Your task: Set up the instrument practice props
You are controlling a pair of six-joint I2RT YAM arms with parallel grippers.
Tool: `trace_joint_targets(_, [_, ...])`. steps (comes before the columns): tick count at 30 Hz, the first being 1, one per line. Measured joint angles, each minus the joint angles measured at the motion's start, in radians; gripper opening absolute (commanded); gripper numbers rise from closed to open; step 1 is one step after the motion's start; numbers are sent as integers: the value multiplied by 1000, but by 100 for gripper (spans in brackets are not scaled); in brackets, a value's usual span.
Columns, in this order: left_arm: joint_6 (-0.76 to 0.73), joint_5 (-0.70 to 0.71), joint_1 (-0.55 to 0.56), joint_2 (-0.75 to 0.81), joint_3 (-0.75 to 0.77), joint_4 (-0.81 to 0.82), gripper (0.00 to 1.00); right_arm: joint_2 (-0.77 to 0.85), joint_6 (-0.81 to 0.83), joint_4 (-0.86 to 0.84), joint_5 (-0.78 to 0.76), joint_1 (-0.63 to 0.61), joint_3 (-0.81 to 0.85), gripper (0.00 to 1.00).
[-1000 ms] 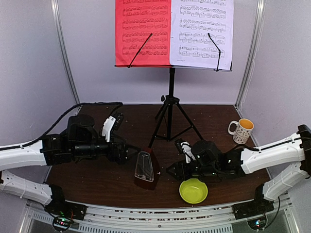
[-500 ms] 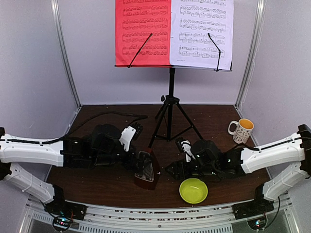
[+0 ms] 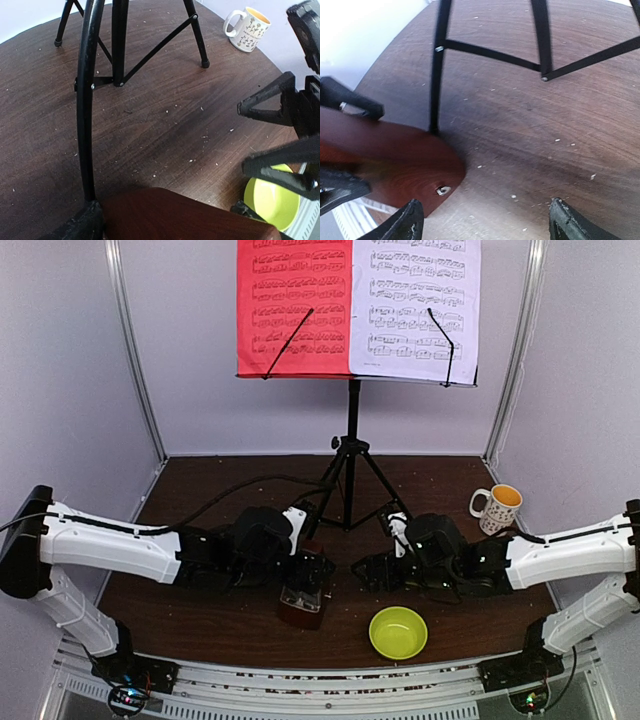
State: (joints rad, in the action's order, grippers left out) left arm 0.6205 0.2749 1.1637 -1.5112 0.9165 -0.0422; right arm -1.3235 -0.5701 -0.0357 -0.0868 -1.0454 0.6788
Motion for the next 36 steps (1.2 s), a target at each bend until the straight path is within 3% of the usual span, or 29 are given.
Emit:
trace_joint_targets(6, [8,14,0,-8,11,-5,55,0,5,-4,15,24,0,87])
trace_joint_targets(8, [19,20,-1,-8,10,-4,54,-2,17,-16,23,24,0,87])
trace_joint_targets(12, [38,16,-10,-1,-5,10,85,-17,46,-35,47,27,0,88])
trace_joint_targets(16, [51,30,-12,15,-14,-8,97,-19,66,-35,60,31,2,90])
trace_joint_targets(22, [79,131,-22,97,-27,-118,98,9,63,-19,50,31,3,97])
trace_joint_targets(31, [104,195,-21,144,-17,-177,98,100,51,47,-21,32,3,98])
trace_joint_targets(36, [131,195,-17,137,-10,-188,87,135,42,50,-28,31,-6,98])
